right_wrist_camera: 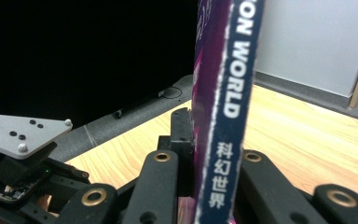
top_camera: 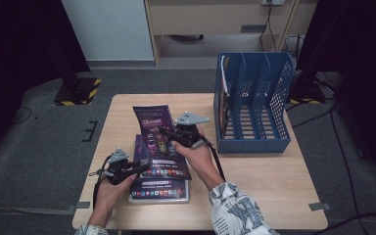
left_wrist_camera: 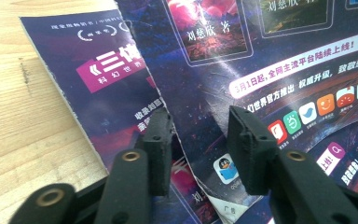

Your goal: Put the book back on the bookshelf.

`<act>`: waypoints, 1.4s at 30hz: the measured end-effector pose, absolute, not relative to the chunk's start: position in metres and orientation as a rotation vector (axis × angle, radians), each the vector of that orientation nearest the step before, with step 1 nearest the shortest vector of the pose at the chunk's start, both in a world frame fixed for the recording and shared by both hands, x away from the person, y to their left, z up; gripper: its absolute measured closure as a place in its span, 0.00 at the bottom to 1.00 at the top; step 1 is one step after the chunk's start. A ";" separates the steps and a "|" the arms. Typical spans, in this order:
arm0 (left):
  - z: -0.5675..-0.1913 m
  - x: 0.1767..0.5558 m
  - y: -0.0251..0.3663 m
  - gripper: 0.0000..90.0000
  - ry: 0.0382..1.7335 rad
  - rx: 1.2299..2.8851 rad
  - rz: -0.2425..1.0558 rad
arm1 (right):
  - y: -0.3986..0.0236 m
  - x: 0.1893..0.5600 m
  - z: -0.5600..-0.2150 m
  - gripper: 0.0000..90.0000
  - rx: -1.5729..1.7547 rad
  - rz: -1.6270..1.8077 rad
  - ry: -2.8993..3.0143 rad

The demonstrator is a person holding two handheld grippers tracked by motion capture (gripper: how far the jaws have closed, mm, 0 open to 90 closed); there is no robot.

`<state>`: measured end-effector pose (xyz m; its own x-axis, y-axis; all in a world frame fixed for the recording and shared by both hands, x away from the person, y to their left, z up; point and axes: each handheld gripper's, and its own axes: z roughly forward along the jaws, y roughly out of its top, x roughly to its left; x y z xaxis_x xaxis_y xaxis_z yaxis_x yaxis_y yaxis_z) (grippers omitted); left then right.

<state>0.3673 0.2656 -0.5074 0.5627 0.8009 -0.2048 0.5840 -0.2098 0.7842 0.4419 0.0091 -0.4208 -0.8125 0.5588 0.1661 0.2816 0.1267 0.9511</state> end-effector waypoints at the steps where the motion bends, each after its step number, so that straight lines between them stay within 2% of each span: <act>1: -0.507 0.367 0.266 0.71 1.122 1.910 0.309 | 0.009 0.442 -0.421 0.93 0.828 1.742 2.176; 5: -0.506 0.367 0.267 0.78 1.116 1.920 0.323 | 0.009 0.441 -0.421 0.92 0.820 1.726 2.197; 25: -0.503 0.367 0.269 0.88 1.140 1.917 0.310 | 0.008 0.441 -0.419 0.92 0.800 1.688 2.213; 42: -0.500 0.367 0.271 0.93 1.146 1.905 0.356 | 0.004 0.439 -0.414 0.91 0.780 1.708 2.199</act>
